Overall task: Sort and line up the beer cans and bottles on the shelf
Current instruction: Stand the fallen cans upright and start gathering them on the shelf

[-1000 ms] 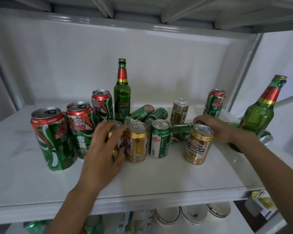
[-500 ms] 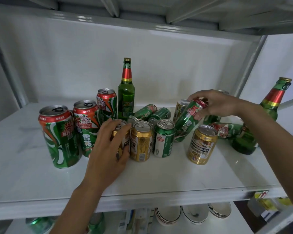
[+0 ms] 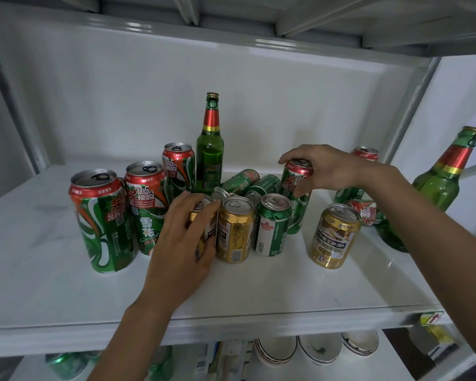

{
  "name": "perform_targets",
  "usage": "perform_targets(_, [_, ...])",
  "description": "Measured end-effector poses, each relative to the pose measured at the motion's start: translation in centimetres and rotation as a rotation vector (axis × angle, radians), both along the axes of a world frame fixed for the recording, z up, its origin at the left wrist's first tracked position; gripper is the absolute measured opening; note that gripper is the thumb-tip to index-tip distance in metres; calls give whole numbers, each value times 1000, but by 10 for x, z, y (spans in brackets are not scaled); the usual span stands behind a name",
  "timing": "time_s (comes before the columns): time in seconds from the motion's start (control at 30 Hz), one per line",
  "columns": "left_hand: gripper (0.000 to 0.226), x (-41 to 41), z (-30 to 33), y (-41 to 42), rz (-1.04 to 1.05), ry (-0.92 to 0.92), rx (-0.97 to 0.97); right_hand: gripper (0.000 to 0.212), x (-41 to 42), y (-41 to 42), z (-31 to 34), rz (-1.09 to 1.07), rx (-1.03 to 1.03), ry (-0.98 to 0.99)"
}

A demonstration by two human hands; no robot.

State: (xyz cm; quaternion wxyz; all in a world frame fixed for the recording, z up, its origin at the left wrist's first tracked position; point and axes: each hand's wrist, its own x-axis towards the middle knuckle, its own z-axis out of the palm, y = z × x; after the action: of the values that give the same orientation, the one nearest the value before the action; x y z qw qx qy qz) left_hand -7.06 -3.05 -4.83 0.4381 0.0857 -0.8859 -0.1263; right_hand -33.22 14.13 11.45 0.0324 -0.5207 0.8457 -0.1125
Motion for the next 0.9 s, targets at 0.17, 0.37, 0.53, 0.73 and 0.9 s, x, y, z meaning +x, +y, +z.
perform_targets(0.17, [66,1,0,1,-8,-2,2,79,-10,30,-7,-74,-231,-297])
perform_targets(0.37, [67,1,1,1,-12,-14,4,29,-47,77,-41,-292,-325,-254])
perform_targets(0.53, [68,1,1,1,-13,-26,39,40,-72,81,-78,-358,139,-92])
perform_targets(0.73, [68,2,1,2,7,-52,49,64,-114,84,-117,-393,236,230])
perform_targets(0.9, [68,3,0,3,14,-54,51,27,-102,80,-107,-375,222,283])
